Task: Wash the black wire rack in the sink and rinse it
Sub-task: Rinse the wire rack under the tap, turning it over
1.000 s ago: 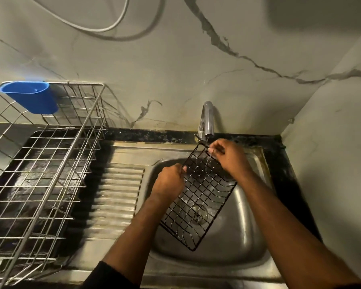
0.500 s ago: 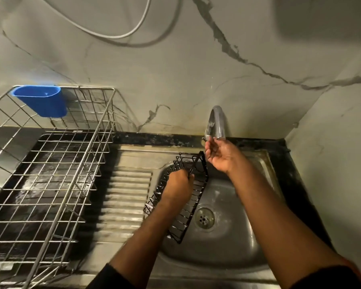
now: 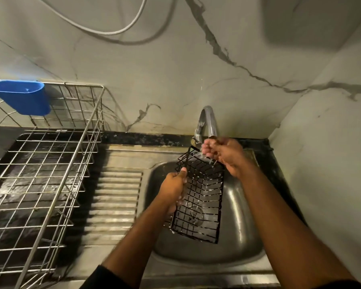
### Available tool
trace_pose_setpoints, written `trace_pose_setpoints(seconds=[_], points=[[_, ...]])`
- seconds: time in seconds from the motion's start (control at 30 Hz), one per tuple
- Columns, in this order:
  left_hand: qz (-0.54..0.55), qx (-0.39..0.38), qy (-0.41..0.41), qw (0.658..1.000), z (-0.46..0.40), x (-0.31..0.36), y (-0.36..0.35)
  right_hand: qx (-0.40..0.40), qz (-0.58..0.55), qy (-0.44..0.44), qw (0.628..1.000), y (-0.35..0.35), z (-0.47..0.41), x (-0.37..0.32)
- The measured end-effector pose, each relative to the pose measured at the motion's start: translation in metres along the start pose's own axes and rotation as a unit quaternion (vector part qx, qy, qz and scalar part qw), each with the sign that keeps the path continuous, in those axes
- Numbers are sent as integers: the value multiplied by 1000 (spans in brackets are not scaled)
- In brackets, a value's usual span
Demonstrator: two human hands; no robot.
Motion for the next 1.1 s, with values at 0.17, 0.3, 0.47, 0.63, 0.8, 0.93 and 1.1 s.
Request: trace_pose_setpoints(seconds=[0.17, 0.3, 0.47, 0.63, 0.8, 0.93, 1.1], points=[[9, -16, -21, 1000, 6, 2, -11, -8, -80, -20, 997, 8, 8, 16], [16, 2, -4, 1000, 5, -6, -14, 12, -225, -66, 972, 0, 4, 16], [32, 12, 2, 999, 14, -1, -15, -12, -278, -94, 956, -12, -12, 21], [70, 34, 21, 997, 23, -2, -14, -43, -361, -125, 923, -22, -21, 19], [90, 37, 16, 995, 29, -6, -19, -112, -368, -174, 906, -42, -24, 23], [77, 65, 12, 995, 34, -9, -27, -155, -403, -193, 881, -50, -34, 22], [69, 93, 15, 993, 39, -15, -25, -201, -349, -189, 896, -59, -33, 23]])
Point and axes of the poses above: each hand's wrist, its own z-axis away from the middle knuckle, its own y-axis out of the back of the hand, x = y × z, the point moved 7 cm from there along -z, towards the middle knuckle, and after that the axes turned 3 degrees about z, right-handed, at the moved point
